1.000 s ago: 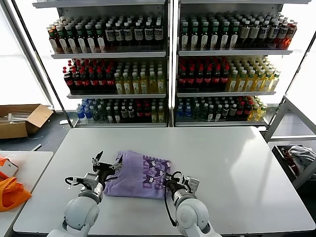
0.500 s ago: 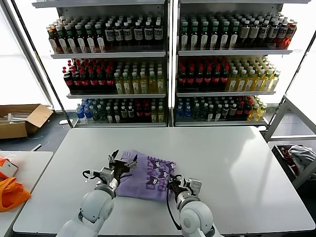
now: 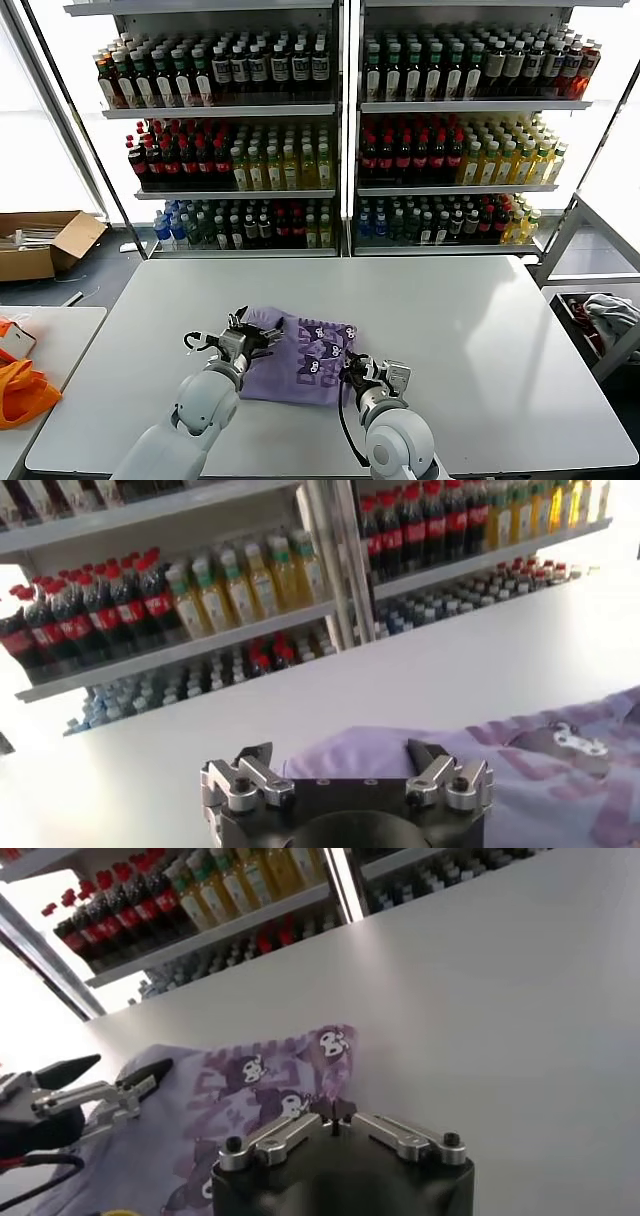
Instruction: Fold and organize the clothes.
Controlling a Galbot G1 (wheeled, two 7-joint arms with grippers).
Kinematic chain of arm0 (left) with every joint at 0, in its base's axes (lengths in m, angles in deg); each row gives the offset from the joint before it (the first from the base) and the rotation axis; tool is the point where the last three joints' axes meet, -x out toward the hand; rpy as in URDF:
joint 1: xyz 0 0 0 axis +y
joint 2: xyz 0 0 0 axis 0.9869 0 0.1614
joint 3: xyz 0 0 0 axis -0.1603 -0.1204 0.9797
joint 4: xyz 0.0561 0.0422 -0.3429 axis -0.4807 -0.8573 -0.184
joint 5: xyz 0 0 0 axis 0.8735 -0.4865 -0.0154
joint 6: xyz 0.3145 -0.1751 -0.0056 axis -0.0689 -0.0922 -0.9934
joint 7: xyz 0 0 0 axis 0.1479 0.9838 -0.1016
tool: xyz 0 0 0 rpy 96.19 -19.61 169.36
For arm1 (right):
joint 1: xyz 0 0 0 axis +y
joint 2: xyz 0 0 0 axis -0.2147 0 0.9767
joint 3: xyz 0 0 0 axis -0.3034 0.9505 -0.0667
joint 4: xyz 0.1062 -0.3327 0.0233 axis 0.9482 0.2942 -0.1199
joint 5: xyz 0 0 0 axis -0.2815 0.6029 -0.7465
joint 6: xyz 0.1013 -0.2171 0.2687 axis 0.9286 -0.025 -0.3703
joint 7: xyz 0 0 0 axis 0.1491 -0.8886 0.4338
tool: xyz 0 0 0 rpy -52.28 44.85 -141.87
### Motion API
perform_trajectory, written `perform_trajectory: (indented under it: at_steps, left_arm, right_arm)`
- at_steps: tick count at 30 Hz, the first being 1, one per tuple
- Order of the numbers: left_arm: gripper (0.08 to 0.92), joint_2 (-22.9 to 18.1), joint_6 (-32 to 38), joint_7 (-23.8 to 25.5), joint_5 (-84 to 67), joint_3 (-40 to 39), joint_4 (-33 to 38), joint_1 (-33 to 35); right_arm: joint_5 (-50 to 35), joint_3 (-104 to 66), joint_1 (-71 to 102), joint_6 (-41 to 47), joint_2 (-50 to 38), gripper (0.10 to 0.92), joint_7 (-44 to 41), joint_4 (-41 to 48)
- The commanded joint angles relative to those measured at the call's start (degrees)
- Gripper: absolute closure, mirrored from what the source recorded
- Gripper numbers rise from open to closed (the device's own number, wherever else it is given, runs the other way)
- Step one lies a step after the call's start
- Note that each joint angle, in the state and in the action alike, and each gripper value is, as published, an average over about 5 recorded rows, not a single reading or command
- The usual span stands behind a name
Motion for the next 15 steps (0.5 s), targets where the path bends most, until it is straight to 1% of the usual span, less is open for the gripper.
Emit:
perform_trajectory:
  at_steps: [1,5,8,10,13,15]
  left_arm:
    - [0.177,0.92,-4.63,0.24,-1.64,-0.42,-3.41,-1.19]
    - [0.177,0.69,-3.51,0.63,-3.86,0.43,-2.11,-0.22]
    - [0.177,0.39,0.58,1.44,-7.11,1.33,0.78,0.35]
    - [0.177,0.13,4.11,1.75,-9.77,2.36,4.14,1.00]
    - [0.177,-0.59,6.87,0.79,-11.63,4.78,8.35,2.36]
    - [0.177,-0.86,7.24,-0.66,-10.94,6.58,9.80,3.45]
  right_arm:
    - [0.30,-0.22,0.04,-0.06,-0.37,0.918,-0.17,-0.81]
    - [0.31,-0.11,0.06,-0.06,-0.70,0.918,-0.24,-1.06]
    - [0.32,-0.47,-0.17,-0.06,-1.10,0.918,-0.44,-0.93]
    - [0.30,-0.93,-0.50,-0.06,-1.60,0.918,-0.73,-0.78]
    - [0.12,-1.56,-0.97,-0.06,-2.78,0.918,-1.08,-0.70]
    - [-0.04,-1.74,-1.19,-0.05,-3.98,0.918,-1.18,-0.67]
